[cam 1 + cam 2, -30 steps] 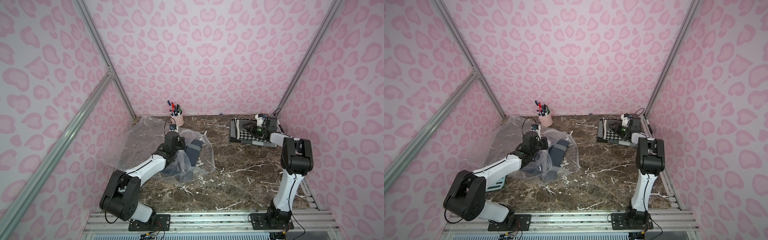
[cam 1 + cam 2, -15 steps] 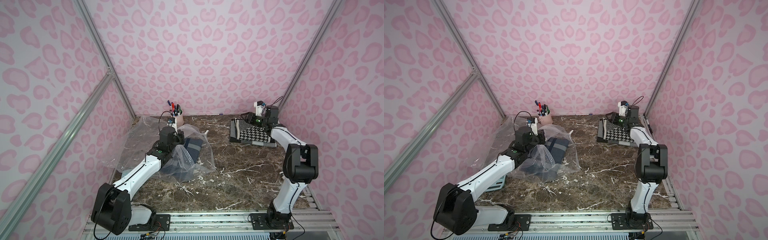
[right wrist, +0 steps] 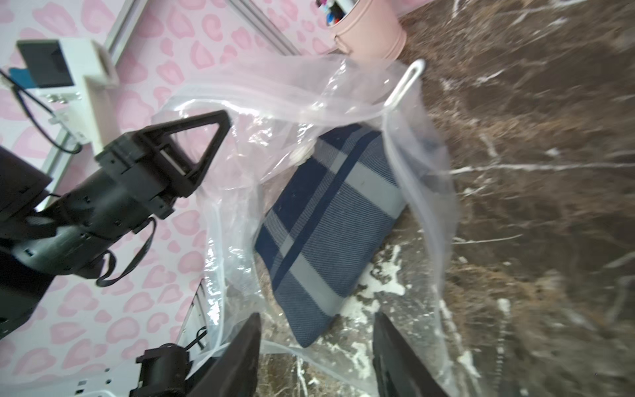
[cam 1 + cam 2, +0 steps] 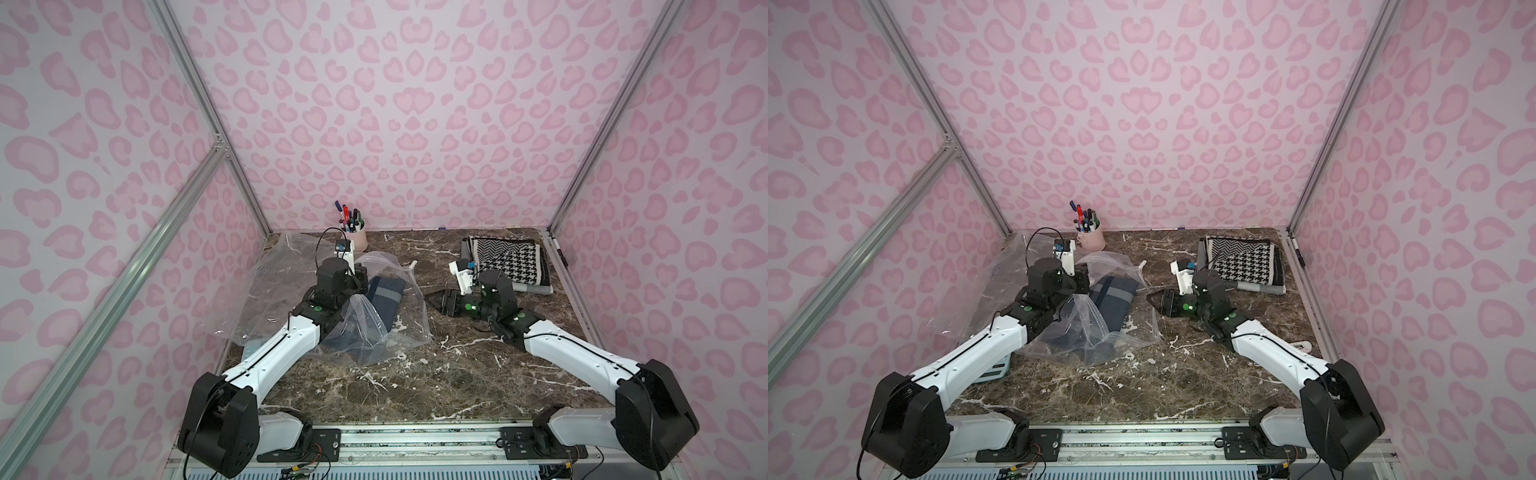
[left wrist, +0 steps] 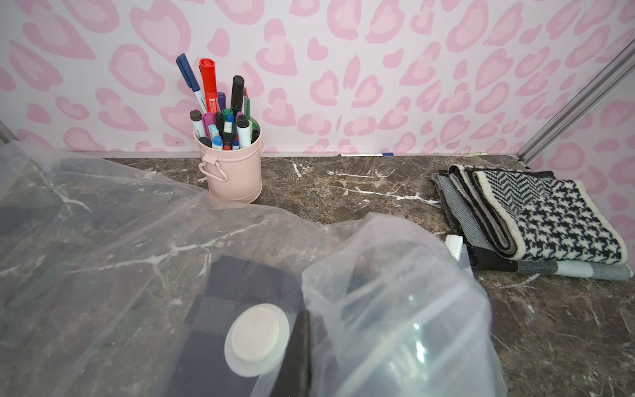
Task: Take the blanket out of the vacuum bag
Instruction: Take out the blanket from the vacuum bag.
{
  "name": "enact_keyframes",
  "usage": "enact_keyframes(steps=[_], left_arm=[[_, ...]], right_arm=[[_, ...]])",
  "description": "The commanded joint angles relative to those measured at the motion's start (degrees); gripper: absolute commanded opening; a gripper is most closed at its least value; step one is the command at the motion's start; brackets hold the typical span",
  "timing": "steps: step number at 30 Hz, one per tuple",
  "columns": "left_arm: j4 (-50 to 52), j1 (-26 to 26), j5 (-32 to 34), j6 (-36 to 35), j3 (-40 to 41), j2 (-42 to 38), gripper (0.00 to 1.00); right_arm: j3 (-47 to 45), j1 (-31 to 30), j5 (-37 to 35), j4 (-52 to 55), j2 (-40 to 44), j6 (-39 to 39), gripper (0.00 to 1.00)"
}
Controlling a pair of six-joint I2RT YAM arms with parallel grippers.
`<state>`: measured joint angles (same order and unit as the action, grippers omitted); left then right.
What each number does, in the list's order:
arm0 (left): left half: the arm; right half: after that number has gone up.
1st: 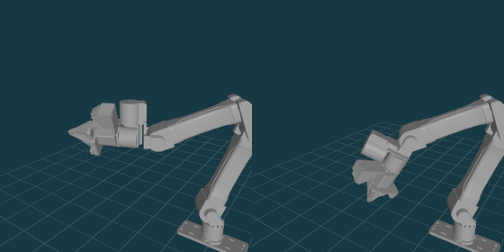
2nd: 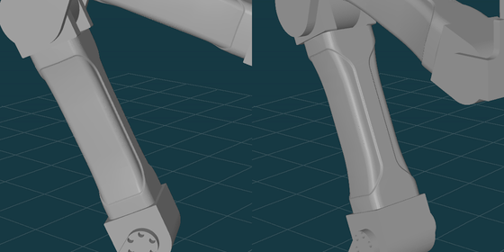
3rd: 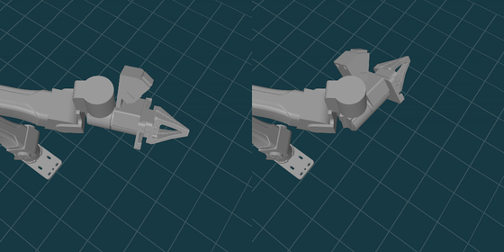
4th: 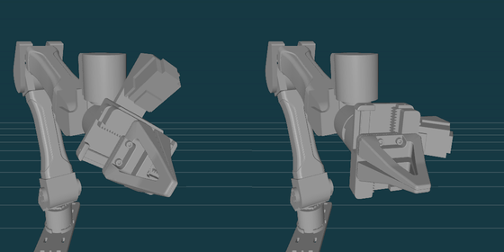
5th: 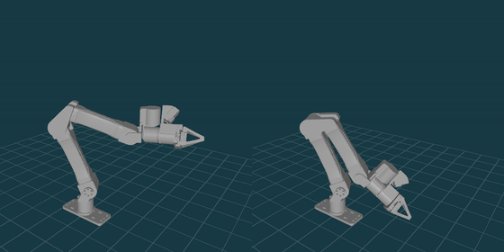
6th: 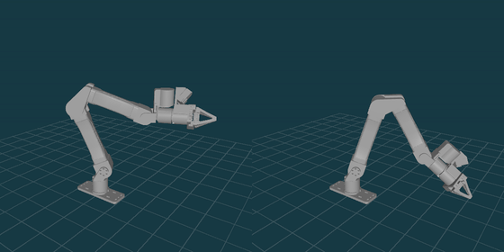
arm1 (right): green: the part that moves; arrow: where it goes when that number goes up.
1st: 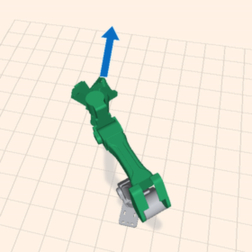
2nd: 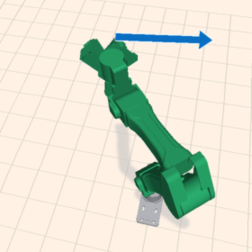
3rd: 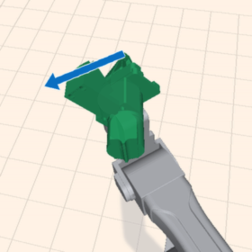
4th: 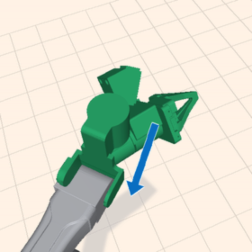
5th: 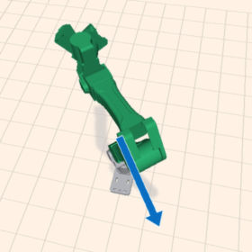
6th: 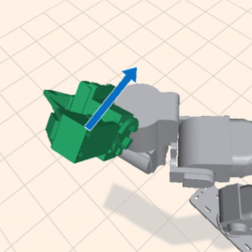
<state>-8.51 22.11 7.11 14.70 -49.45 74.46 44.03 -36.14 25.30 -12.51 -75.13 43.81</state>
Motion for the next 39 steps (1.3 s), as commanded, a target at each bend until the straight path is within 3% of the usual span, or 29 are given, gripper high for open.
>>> enact_keyframes(steps=[1, 5, 10, 20, 39], left_arm=[[-0.87, -0.04, 2.15, 1.30, 1.65, -0.92, 0.04], [-1.67, -0.05, 2.30, 2.00, 4.37, -1.25, 0.04], [-1.95, 0.20, 0.99, 2.00, 4.89, -0.73, 0.04], [-1.50, 0.50, 1.15, 1.65, 4.80, -0.24, 0.04], [-1.68, 0.48, 1.15, 1.47, 4.80, 0.69, 0.04]], right_arm=[[-0.64, -5.23, -6.10, -5.38, -0.72, 5.67, 0.58], [-0.85, -10.16, -10.40, -6.90, -5.53, 5.31, 0.65], [0.66, -11.53, -12.20, -11.23, -14.87, 5.63, 0.71], [4.34, -11.17, -8.44, -23.08, -31.49, 8.59, 0.78], [6.12, -10.62, -4.38, -33.63, -39.72, 11.51, 0.81]])
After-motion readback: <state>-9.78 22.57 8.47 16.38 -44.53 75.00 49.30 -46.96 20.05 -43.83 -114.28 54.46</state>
